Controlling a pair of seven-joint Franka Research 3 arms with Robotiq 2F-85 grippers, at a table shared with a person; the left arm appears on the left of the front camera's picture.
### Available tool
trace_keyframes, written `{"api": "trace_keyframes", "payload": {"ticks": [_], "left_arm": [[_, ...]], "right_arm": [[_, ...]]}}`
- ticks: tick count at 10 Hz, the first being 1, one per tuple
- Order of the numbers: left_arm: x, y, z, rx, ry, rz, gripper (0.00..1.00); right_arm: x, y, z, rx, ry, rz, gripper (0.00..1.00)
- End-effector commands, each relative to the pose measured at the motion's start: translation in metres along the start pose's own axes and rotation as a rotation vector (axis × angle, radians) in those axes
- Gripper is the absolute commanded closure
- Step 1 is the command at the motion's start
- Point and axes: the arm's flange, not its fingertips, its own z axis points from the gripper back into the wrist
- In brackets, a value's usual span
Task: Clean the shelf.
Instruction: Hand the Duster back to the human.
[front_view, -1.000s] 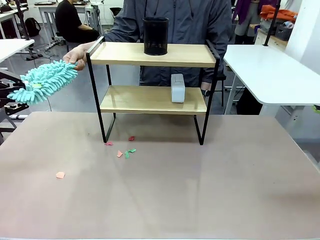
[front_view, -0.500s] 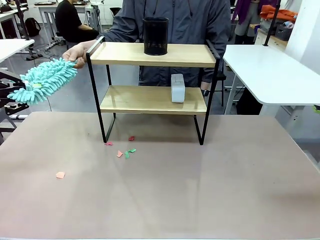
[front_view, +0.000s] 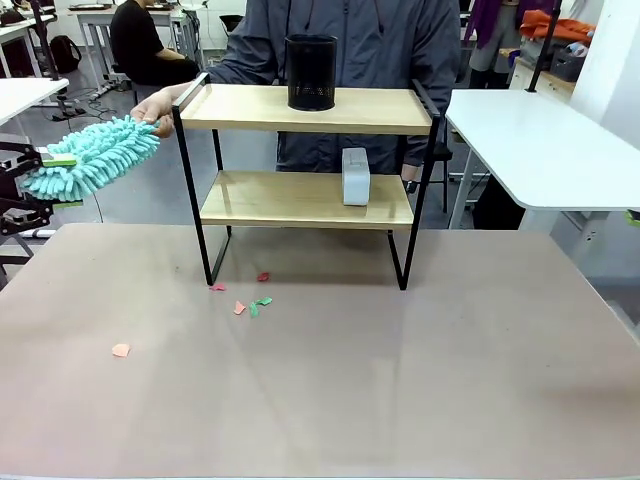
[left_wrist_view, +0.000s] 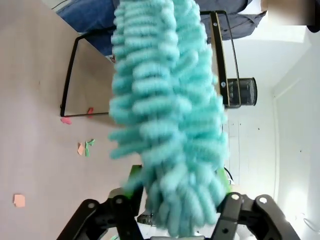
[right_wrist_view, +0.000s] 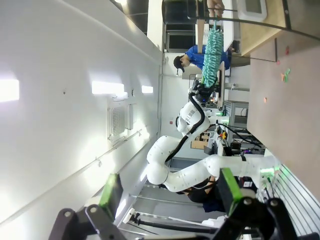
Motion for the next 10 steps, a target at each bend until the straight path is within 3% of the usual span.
{"api": "trace_keyframes", "payload": {"ticks": [1,3,4,7,9,10], "left_arm": [[-0.019,-0.012,0.007,-0.005,0.164,0.003,0.00],[-0.043,-0.025,-0.015,0.027,0.429,-0.045,0.00],[-0.059,-0.030,-0.031,0.002,0.504,-0.068,0.00],[-0.098,-0.027,-0.089,-0.098,0.611,-0.012,0.00],[-0.100,-0.021,-0.098,-0.102,0.641,0.015,0.00],[-0.097,-0.016,-0.097,-0.104,0.637,0.019,0.00]], "right_arm": [[0.001,0.002,0.002,-0.010,0.013,0.014,0.00],[0.001,0.002,0.002,-0.010,0.013,0.014,0.00],[0.000,0.000,0.000,0.000,0.000,0.000,0.00],[0.019,-0.077,-0.145,-0.172,0.224,-0.123,0.00],[0.014,-0.111,-0.185,-0.268,0.307,-0.160,0.00],[0.015,-0.117,-0.183,-0.286,0.246,-0.166,0.00]]}}
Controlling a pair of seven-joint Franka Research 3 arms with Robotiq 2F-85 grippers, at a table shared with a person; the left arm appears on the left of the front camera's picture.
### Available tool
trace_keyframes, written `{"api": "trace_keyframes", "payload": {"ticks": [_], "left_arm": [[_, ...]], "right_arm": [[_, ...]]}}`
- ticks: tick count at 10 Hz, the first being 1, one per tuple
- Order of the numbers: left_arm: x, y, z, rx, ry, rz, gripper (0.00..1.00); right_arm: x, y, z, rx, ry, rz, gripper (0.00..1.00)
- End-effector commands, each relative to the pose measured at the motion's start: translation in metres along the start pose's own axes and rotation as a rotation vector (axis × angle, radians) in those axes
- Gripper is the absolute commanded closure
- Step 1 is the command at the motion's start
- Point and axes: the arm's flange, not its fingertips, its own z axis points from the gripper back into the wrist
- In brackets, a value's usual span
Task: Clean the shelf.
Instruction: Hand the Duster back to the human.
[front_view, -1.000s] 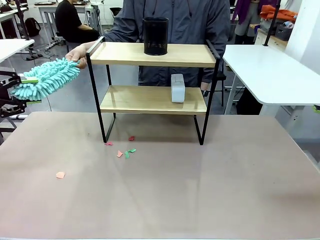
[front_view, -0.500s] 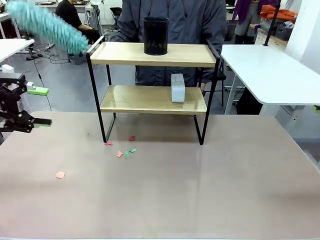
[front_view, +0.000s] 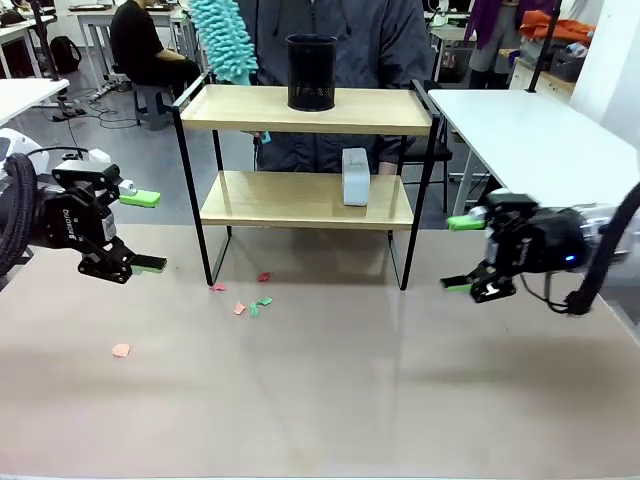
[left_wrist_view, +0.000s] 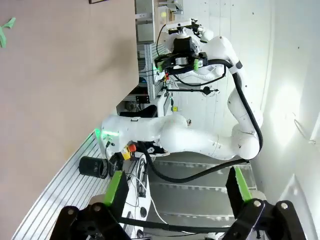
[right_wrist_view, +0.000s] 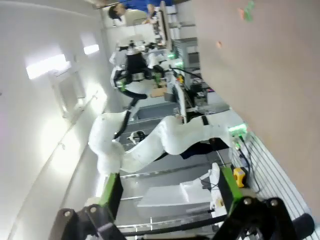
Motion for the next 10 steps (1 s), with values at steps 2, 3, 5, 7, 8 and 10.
{"api": "trace_keyframes", "payload": {"ticks": [2,3,5,7,8,10], "left_arm": [[0.000,0.000,0.000,0.000,0.000,0.000,0.00],[0.000,0.000,0.000,0.000,0.000,0.000,0.00],[0.000,0.000,0.000,0.000,0.000,0.000,0.00],[0.000,0.000,0.000,0.000,0.000,0.000,0.00],[0.000,0.000,0.000,0.000,0.000,0.000,0.00],[0.000,0.000,0.000,0.000,0.000,0.000,0.00]], "right_arm": [[0.000,0.000,0.000,0.000,0.000,0.000,0.00],[0.000,0.000,0.000,0.000,0.000,0.000,0.00],[0.000,0.000,0.000,0.000,0.000,0.000,0.00],[0.000,0.000,0.000,0.000,0.000,0.000,0.00],[0.000,0.000,0.000,0.000,0.000,0.000,0.00],[0.000,0.000,0.000,0.000,0.000,0.000,0.00]]}}
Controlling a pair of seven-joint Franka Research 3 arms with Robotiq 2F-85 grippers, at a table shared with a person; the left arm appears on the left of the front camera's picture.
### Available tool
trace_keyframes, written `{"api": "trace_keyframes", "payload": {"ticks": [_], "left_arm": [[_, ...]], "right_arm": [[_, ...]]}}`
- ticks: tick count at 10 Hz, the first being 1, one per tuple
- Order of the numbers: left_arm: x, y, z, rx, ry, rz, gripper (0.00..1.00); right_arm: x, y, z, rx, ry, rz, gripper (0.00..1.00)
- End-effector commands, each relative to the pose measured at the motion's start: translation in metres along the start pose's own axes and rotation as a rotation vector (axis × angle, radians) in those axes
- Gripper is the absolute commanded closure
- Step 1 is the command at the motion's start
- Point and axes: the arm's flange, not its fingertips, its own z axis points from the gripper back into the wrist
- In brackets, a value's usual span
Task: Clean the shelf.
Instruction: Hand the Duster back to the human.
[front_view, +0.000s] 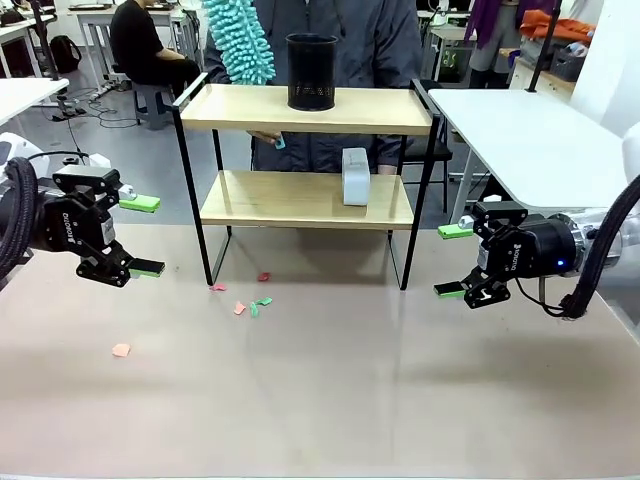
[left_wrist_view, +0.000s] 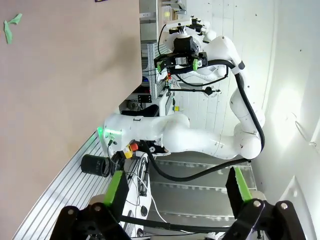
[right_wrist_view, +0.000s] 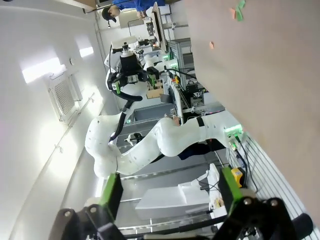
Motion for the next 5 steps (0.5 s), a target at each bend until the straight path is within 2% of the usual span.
{"api": "trace_keyframes", "payload": {"ticks": [1,5], "left_arm": [[-0.0003,-0.0031,-0.0021,-0.013,-0.004,-0.007,0.00],[-0.0003,-0.0031,-0.0021,-0.013,-0.004,-0.007,0.00]], "right_arm": [[-0.0018,0.0039,-0.0005,0.007,0.006,0.008,0.00],[-0.0018,0.0039,-0.0005,0.007,0.006,0.008,0.00]]}}
